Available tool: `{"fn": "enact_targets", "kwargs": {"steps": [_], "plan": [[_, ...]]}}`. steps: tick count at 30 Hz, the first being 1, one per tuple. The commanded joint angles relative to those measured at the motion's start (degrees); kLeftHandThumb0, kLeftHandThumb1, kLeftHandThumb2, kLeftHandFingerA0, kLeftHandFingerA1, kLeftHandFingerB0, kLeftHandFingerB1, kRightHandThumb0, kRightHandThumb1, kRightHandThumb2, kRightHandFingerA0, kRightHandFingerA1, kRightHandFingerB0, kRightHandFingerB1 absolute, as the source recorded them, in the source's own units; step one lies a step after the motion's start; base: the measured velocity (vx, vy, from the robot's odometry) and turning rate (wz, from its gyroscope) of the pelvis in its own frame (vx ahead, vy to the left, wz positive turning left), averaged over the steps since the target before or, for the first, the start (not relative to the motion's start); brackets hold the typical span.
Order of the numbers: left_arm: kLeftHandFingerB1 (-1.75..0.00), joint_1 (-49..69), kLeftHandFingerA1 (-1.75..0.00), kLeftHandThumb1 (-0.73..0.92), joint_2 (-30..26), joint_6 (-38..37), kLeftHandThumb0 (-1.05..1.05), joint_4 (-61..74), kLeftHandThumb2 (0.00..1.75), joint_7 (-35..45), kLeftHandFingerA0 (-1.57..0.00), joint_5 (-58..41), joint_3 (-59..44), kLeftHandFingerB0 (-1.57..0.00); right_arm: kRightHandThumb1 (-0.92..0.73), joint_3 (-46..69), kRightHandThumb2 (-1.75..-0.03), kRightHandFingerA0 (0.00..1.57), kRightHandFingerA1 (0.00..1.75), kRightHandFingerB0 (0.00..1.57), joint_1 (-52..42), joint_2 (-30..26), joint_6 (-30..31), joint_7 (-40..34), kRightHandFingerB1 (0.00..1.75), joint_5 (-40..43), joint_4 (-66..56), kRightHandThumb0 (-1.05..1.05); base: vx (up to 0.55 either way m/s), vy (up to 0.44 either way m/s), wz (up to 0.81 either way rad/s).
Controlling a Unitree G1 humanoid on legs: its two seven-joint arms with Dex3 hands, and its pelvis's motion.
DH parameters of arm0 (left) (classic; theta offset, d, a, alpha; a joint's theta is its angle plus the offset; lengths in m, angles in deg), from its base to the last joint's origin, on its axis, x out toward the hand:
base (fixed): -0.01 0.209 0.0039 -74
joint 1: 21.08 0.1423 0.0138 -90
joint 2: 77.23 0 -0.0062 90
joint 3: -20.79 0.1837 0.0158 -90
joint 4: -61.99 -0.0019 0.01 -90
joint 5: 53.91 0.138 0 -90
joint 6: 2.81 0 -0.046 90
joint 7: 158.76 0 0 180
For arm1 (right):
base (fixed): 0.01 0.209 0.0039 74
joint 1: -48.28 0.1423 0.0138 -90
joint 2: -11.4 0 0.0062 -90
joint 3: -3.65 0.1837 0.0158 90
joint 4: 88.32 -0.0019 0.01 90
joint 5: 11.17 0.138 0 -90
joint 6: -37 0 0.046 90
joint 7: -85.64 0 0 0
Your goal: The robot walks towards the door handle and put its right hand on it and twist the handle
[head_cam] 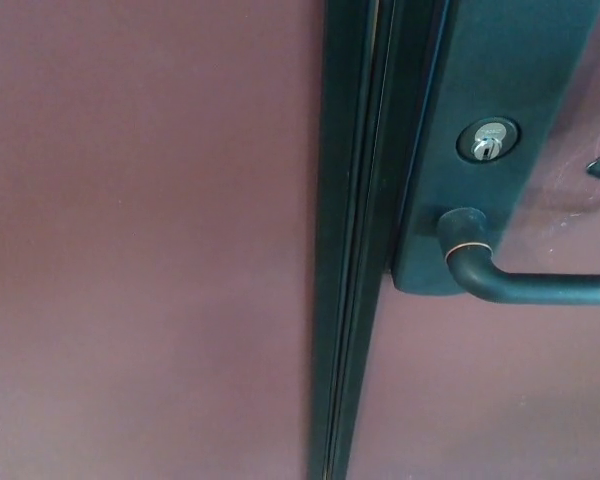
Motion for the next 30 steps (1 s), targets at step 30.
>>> {"fn": "enact_targets", "kwargs": {"steps": [30], "plan": [[-0.41,-0.7,-0.47,0.56,-1.3,-0.3,-0.27,-0.2,0.57,1.2,-0.65,0.4,0.4,-0.52,-0.42,-24.4,-0.8,0.41,0.54,0.25,21.7,1.3,17.7,10.5,0.44,-12.0,0.4,-0.52,0.0,0.0,0.0]]}}
